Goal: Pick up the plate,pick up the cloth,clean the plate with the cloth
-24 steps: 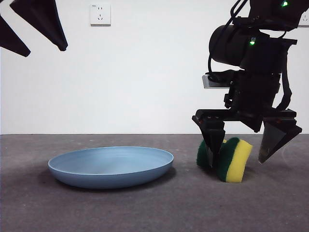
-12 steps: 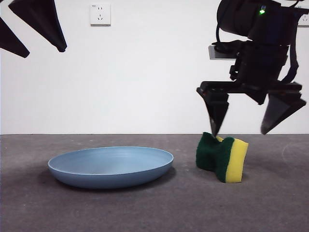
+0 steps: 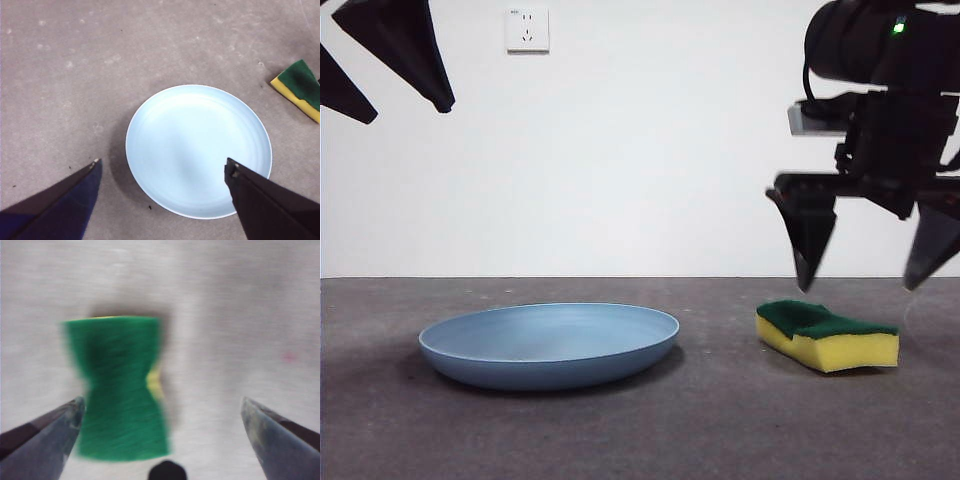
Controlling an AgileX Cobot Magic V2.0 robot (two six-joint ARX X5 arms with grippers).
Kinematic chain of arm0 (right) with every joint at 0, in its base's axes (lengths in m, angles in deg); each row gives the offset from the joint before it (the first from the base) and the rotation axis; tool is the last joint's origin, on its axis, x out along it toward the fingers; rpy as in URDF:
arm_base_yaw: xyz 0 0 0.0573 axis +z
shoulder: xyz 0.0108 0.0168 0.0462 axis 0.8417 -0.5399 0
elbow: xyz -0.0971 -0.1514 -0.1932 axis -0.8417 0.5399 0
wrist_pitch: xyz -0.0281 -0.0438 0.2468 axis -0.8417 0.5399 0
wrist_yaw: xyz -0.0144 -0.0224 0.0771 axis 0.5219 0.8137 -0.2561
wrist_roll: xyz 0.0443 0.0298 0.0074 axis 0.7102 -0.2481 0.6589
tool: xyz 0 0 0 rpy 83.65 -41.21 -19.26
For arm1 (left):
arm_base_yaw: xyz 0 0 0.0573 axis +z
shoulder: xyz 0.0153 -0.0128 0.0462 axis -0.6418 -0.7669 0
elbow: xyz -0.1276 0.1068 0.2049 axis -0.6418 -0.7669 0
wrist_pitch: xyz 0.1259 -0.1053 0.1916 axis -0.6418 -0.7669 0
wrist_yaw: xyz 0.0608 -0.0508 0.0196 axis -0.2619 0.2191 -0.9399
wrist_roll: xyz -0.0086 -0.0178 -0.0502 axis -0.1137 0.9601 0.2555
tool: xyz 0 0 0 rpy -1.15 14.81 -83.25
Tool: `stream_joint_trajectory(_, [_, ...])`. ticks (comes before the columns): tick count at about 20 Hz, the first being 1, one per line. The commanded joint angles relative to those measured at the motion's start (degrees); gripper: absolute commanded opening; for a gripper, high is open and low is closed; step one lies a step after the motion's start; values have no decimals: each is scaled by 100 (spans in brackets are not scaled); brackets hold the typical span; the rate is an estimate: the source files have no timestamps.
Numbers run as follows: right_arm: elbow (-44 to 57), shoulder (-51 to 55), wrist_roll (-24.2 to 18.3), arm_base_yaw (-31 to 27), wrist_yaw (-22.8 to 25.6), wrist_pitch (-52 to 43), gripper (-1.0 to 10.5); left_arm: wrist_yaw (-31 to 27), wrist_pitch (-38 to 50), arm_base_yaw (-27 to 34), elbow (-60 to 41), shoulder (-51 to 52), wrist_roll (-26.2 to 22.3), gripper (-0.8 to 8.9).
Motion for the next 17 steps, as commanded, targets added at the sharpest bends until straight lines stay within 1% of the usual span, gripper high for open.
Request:
stream_joint_trajectory(1, [46,232,-35,15,-560,4,345,-13,17,-20,-61,-4,13,362])
stream_joint_trajectory(2, [46,321,-74,15,-743,24,113,-13,26,-20,-61,-4,9,232])
stream_joint_trajectory(3, [46,415,-142,15,-857,33,-17,-15,28,-20,-61,-4,-22,41])
stream_joint_trajectory(4, [46,511,-142,17,-927,31,-11,-13,35,-20,-61,-4,-31,-1])
stream_joint_trajectory(6, [46,686,-188,59,-957,24,-10,-37,81,-20,-61,-4,-87,-8])
stream_joint_trajectory(9, [57,1005,-348,164,-957,-87,-10,-474,190,-17,-63,-4,-181,-9])
stream_joint_trajectory(10, [81,1150,-356,234,-960,-205,-10,-507,199,-13,-68,-2,-186,-9])
stream_joint_trajectory(13, [243,1657,-376,492,-957,-715,-11,-507,507,-7,-232,83,-205,-9])
stream_joint_trajectory(15, [551,2063,-376,678,-955,-1169,-11,-411,990,-7,-560,302,-199,-9])
stream_joint_trajectory(17, [946,2465,-378,841,-949,-1521,-11,-417,1252,-4,-942,584,-197,-9])
